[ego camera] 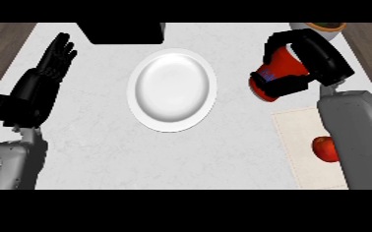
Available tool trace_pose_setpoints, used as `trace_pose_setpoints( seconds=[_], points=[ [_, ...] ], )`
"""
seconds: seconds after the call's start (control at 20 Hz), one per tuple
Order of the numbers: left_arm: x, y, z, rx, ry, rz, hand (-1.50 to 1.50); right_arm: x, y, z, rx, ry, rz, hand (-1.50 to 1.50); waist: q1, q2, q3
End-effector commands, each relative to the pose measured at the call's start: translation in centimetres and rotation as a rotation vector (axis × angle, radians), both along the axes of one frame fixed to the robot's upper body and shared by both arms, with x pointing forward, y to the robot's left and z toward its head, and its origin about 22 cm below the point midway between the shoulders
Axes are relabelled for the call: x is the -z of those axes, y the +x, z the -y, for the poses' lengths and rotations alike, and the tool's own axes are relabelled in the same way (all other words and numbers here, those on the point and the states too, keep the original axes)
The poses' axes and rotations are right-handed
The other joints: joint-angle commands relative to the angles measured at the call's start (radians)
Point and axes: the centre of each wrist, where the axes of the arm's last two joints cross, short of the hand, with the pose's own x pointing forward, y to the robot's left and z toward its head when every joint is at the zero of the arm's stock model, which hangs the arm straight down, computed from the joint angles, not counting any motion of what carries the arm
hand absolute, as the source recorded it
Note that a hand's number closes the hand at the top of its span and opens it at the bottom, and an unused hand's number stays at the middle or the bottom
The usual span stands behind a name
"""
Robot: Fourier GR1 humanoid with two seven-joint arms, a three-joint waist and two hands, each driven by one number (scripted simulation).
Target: Pick the can from the placemat and place it in the plate
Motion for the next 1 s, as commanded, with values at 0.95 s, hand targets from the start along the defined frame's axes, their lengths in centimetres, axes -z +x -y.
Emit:
trace_pose_setpoints(
  seconds=[0.95],
  points=[
    [-0.7, 0.8, 0.1, 0.043, 0.003, 0.007, 0.00, 3.1, 4.0, -20.3, 0.022, -0.043, -0.115, 1.50, 0.048, 0.014, 0.000]
  ],
)
